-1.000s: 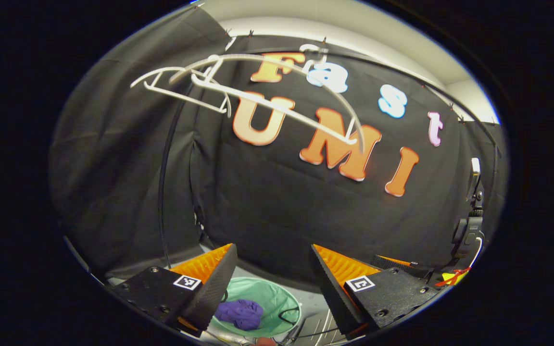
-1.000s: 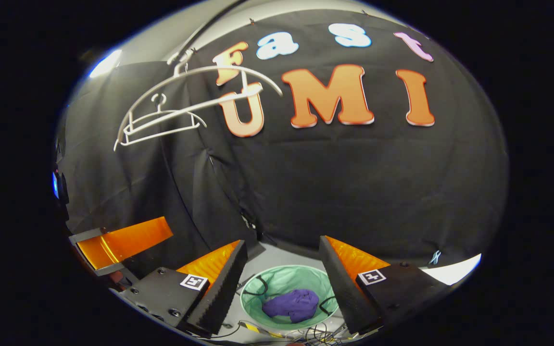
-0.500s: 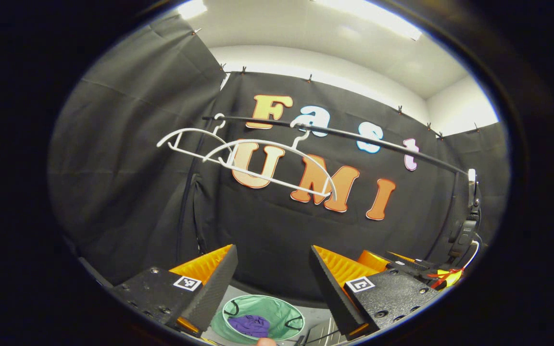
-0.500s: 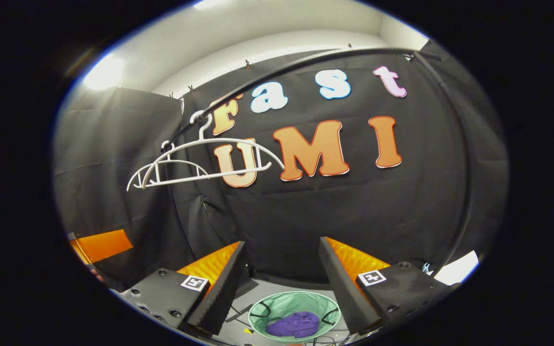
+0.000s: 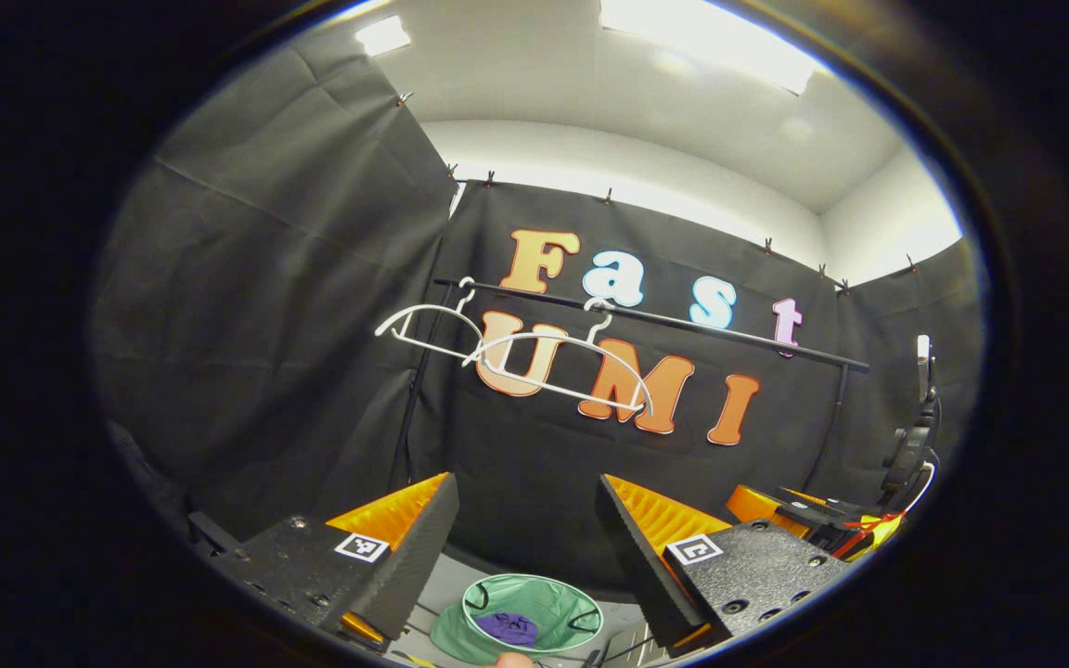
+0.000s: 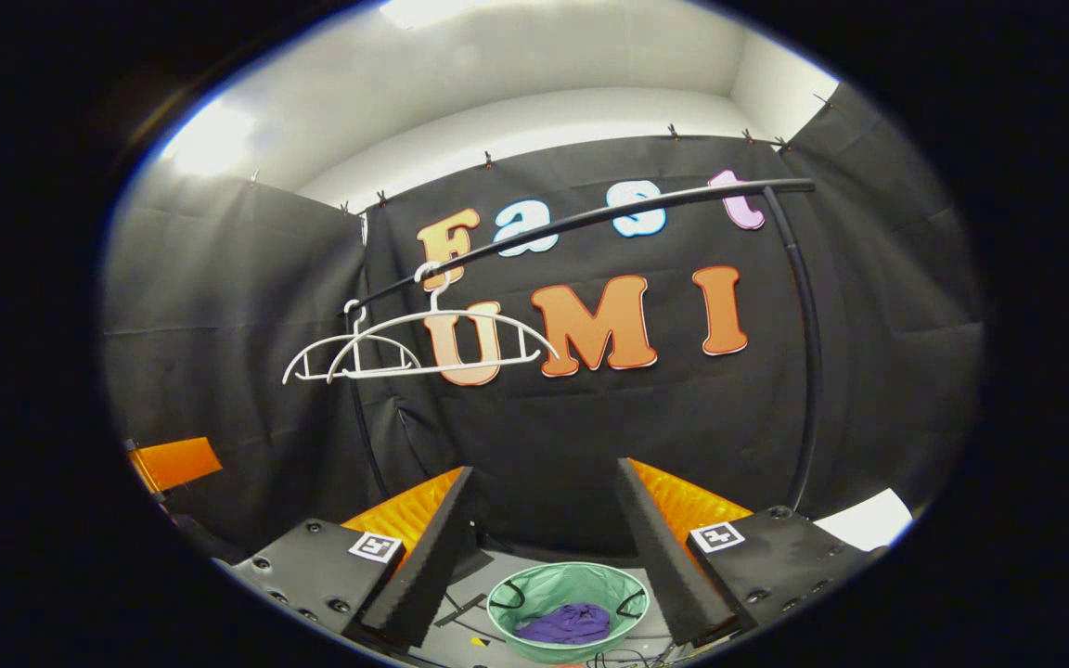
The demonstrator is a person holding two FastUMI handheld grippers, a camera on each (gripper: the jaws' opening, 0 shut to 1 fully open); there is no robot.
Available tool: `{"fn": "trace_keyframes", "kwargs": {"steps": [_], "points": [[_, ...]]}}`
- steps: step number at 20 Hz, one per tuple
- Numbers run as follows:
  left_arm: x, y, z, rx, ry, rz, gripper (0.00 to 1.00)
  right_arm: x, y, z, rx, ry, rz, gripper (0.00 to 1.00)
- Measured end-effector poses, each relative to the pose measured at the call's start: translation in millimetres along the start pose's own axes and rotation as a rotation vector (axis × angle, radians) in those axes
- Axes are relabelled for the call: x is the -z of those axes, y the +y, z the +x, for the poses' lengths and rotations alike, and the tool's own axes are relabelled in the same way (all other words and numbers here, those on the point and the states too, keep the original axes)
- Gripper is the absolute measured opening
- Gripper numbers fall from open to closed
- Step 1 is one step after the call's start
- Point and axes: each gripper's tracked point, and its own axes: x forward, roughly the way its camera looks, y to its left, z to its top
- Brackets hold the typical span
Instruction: Grasp the clothes on the hanger with both hands and then place them into the laundry hamper below.
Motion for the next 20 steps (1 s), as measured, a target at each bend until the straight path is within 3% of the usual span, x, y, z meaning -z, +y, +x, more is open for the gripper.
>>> {"fn": "trace_keyframes", "kwargs": {"steps": [11,12,13,18,19,20], "points": [[-20.9,4.5,-26.1,-0.02,-0.058,0.032,0.89,-10.8,0.5,-33.1,0.0,-0.053,-0.037,0.89],[-23.2,3.4,-27.4,-0.017,-0.064,0.037,0.99,-12.4,-0.6,-35.4,0.003,-0.058,-0.041,0.89],[-24.1,1.5,-28.1,-0.012,-0.066,0.041,0.89,-13.0,-1.3,-36.2,0.008,-0.061,-0.046,0.98],[-26.9,-0.7,-33.9,0.001,-0.076,0.044,0.89,-18.0,-1.6,-41.6,0.005,-0.071,-0.057,0.98],[-27.5,-1.5,-35.7,0.0,-0.078,0.045,0.94,-17.7,-1.3,-42.2,0.003,-0.071,-0.06,0.98],[-26.9,-2.3,-35.8,0.0,-0.078,0.044,0.89,-18.5,-0.6,-42.7,0.002,-0.071,-0.063,1.0]]}}
